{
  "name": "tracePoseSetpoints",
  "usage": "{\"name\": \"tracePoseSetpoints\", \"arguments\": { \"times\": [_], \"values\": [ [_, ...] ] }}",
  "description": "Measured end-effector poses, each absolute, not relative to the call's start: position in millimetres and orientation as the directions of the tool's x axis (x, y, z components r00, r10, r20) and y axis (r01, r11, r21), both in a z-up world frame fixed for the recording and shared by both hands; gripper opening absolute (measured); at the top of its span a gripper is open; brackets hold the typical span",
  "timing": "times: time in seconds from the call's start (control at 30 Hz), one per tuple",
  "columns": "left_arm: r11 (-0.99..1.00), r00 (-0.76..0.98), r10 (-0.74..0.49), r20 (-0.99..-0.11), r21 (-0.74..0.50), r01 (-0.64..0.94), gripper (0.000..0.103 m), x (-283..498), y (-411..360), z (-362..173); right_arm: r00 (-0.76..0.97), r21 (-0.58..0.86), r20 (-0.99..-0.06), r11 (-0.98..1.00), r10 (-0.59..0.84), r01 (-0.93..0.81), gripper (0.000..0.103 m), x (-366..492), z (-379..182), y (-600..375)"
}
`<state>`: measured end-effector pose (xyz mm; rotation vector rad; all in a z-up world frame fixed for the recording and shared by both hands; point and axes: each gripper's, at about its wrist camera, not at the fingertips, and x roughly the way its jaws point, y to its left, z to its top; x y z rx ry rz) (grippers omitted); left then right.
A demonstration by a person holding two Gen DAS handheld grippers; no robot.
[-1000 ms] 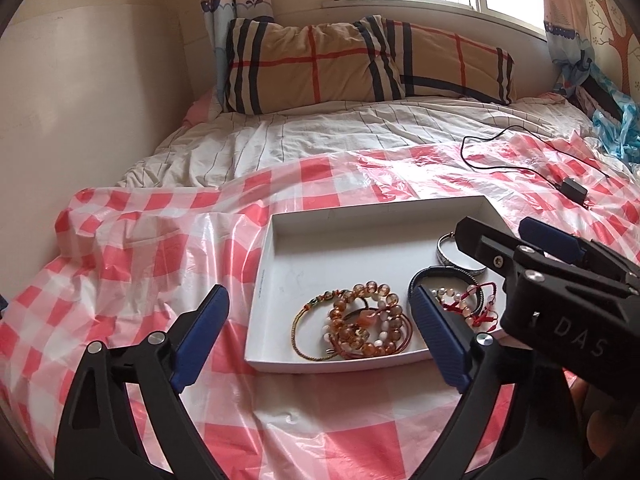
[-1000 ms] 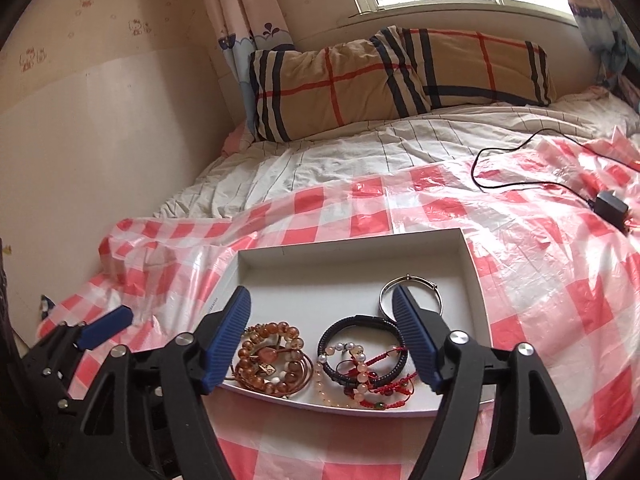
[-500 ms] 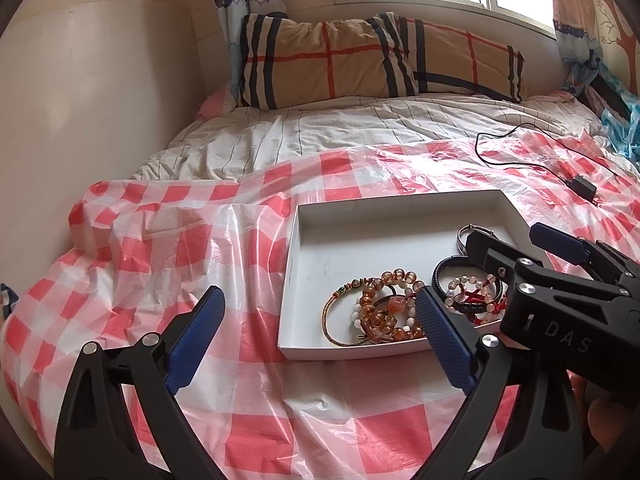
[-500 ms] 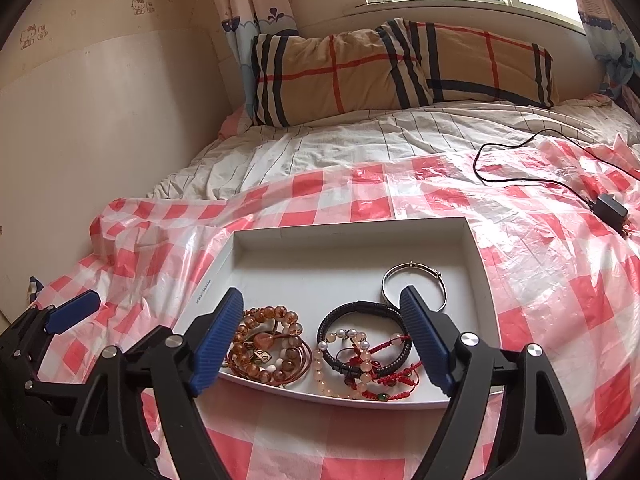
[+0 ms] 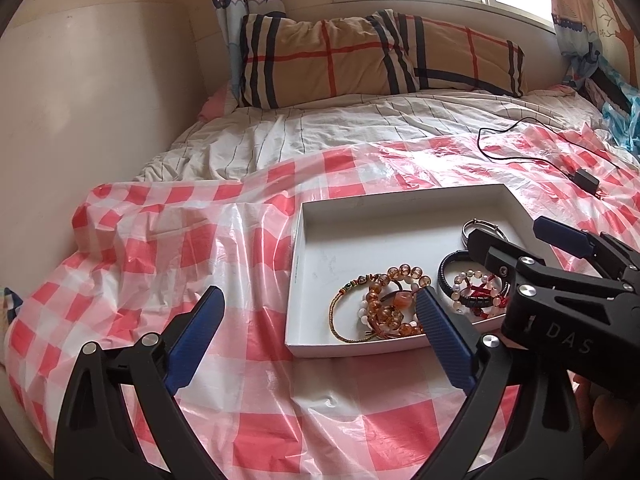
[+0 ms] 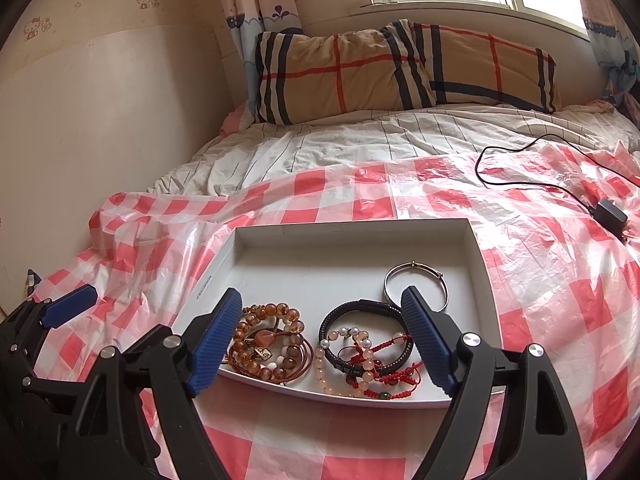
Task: Organize jewelry
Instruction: 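Open both grippers and release the bracelets inside the tray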
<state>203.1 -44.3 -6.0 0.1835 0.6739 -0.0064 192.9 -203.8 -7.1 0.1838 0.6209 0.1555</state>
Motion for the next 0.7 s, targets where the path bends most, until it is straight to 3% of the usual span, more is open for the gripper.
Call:
{"name": "tracePoseSetpoints", "arguments": {
  "times": [0.7],
  "values": [
    [0.97, 0.803, 0.056, -0.594, 0.221, 0.095, 0.093, 180, -43, 2, 0.815, 0.148, -0.552, 0.983, 0.174, -0.11, 0.081, 177, -1, -194]
  ]
}}
